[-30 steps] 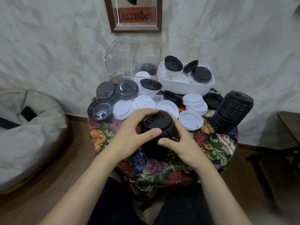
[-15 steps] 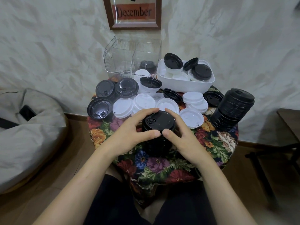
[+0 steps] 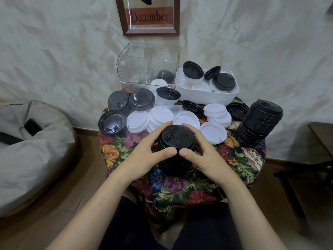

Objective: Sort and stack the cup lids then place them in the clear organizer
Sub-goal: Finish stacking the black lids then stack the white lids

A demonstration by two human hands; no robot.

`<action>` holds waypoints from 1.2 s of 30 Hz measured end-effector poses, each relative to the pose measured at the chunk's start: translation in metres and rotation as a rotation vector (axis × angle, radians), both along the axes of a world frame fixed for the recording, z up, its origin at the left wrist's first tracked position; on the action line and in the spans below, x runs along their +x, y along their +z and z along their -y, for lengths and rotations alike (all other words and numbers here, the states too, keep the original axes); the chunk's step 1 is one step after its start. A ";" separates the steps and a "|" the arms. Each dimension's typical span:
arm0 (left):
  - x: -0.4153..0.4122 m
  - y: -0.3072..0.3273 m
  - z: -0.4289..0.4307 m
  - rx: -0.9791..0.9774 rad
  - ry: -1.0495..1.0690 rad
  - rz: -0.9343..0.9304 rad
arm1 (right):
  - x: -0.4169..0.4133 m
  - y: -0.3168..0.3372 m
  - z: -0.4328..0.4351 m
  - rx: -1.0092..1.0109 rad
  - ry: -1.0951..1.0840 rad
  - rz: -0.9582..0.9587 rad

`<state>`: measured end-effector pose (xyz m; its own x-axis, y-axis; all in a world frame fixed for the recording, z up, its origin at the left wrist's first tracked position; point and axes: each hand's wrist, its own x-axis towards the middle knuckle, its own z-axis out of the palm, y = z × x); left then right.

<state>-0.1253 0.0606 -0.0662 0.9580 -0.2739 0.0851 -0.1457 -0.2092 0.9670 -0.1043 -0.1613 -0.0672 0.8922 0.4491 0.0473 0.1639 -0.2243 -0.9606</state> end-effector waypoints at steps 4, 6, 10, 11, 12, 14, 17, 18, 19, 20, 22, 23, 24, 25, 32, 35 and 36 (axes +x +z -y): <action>-0.001 -0.004 0.000 0.013 -0.002 -0.020 | 0.000 0.002 0.000 -0.009 -0.005 0.013; -0.001 -0.007 0.001 0.013 0.012 -0.020 | 0.000 0.001 0.000 -0.004 -0.012 0.018; -0.001 -0.009 0.002 0.013 0.033 -0.014 | 0.002 0.002 0.002 -0.001 -0.016 0.020; -0.001 -0.008 0.002 0.010 0.031 -0.011 | 0.002 0.002 0.003 -0.004 -0.015 0.021; 0.000 -0.007 0.002 0.004 0.027 -0.006 | 0.003 0.003 0.003 -0.009 -0.016 0.024; 0.001 -0.007 0.001 0.001 0.015 0.005 | 0.004 0.005 0.003 -0.025 -0.018 0.026; 0.001 -0.007 0.000 0.023 -0.009 0.027 | 0.005 0.007 0.003 -0.038 -0.019 0.019; 0.000 -0.008 0.000 0.035 -0.007 0.042 | 0.005 0.006 0.002 -0.038 -0.021 0.018; -0.001 -0.008 0.001 0.045 0.000 0.054 | 0.004 0.006 0.002 -0.036 -0.022 0.016; -0.002 -0.008 0.001 0.049 0.008 0.058 | 0.004 0.006 0.002 -0.034 -0.023 0.014; -0.002 -0.009 0.002 0.043 0.016 0.052 | 0.004 0.004 0.002 -0.035 -0.024 0.009; -0.002 -0.009 0.002 0.039 0.016 0.044 | 0.004 0.004 0.002 -0.038 -0.027 0.010; -0.002 -0.010 0.002 0.037 0.014 0.039 | 0.004 0.004 0.002 -0.042 -0.031 0.014; -0.002 -0.010 0.002 0.035 0.012 0.036 | 0.004 0.004 0.001 -0.047 -0.035 0.018; -0.006 -0.021 0.004 0.008 0.063 0.033 | 0.000 -0.001 -0.001 -0.078 -0.051 0.038; -0.005 -0.022 0.001 -0.003 0.049 0.037 | 0.000 -0.001 -0.001 -0.079 -0.036 0.039; -0.005 -0.022 0.001 -0.001 0.045 0.034 | -0.001 -0.001 -0.001 -0.081 -0.031 0.035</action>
<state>-0.1302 0.0594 -0.0883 0.9658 -0.2308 0.1183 -0.1693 -0.2157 0.9617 -0.1050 -0.1599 -0.0679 0.9040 0.4254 0.0437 0.1894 -0.3066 -0.9328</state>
